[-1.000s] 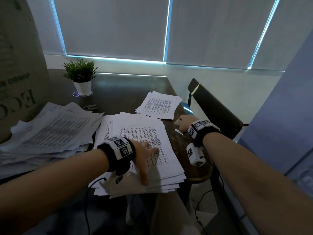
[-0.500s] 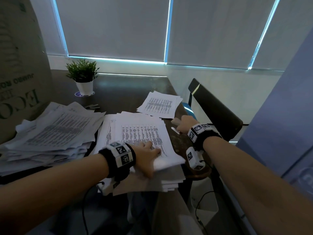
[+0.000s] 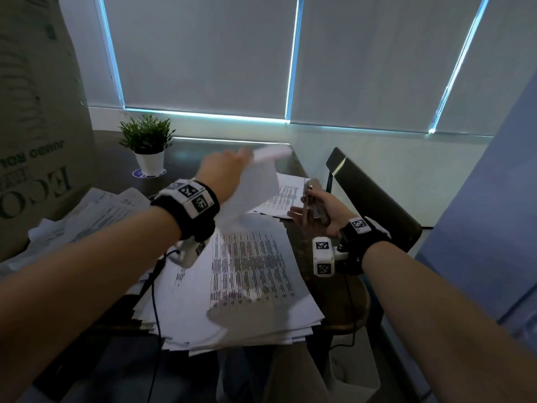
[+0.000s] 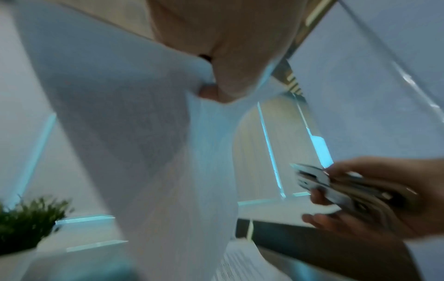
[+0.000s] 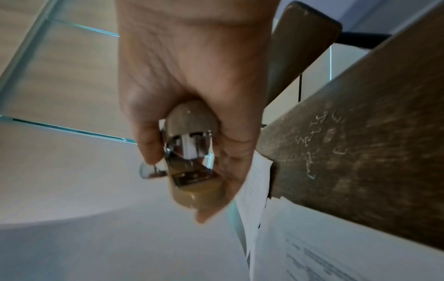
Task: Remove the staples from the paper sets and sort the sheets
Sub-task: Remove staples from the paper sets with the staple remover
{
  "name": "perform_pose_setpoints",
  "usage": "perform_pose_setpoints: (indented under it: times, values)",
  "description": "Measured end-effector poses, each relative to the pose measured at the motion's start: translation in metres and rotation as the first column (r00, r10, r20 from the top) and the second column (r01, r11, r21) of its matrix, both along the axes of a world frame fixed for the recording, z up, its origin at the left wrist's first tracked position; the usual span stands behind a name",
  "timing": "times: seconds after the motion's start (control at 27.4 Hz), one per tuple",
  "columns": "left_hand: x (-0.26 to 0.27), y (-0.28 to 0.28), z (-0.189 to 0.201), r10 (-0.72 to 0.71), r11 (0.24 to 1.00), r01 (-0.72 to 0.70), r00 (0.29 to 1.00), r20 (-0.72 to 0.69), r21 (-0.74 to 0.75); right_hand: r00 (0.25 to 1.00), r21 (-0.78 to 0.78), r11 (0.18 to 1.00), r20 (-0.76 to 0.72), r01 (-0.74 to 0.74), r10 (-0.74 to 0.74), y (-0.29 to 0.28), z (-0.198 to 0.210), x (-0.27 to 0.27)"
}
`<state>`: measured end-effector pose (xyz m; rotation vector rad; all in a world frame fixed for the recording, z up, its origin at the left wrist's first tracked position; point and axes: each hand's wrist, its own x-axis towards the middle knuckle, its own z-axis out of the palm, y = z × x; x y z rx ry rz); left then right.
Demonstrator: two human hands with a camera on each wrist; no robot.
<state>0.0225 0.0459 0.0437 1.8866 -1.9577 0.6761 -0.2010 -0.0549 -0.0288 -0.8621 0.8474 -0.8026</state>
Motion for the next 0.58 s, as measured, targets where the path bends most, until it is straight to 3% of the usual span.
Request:
perform_pose_setpoints:
  times: [0.11, 0.18, 0.29, 0.4, 0.51, 0.58]
  values:
    - [0.006, -0.011, 0.028, -0.052, 0.969, 0.037, 0.997, -0.057, -0.243, 0.986, -0.012, 0.999, 0.158, 0.052, -0.049, -0.016, 0.004, 0.013]
    - [0.007, -0.018, 0.032, -0.163, 0.951, 0.149, 0.986, -0.03, -0.269, 0.966, -0.005, 0.997, 0.247, 0.083, -0.079, -0.024, 0.007, 0.018]
    - [0.006, -0.036, 0.001, -0.245, 0.969, 0.244, 0.966, 0.082, 0.027, 0.936, 0.036, 0.99, 0.323, 0.137, -0.141, -0.029, 0.008, 0.023]
    - [0.006, -0.046, -0.05, -0.25, 0.92, 0.201, 0.962, 0.11, 0.335, 0.967, 0.015, 0.996, 0.239, 0.089, -0.09, -0.037, -0.002, 0.025]
    - [0.001, -0.045, -0.083, -0.171, 0.893, 0.146, 0.985, 0.022, 0.425, 0.986, 0.066, 0.996, 0.164, -0.052, 0.041, -0.039, -0.022, 0.027]
    - [0.0, -0.046, -0.096, -0.103, 0.887, 0.071, 0.994, 0.046, 0.456, 0.991, 0.107, 0.986, 0.068, -0.125, 0.118, -0.041, -0.037, 0.03]
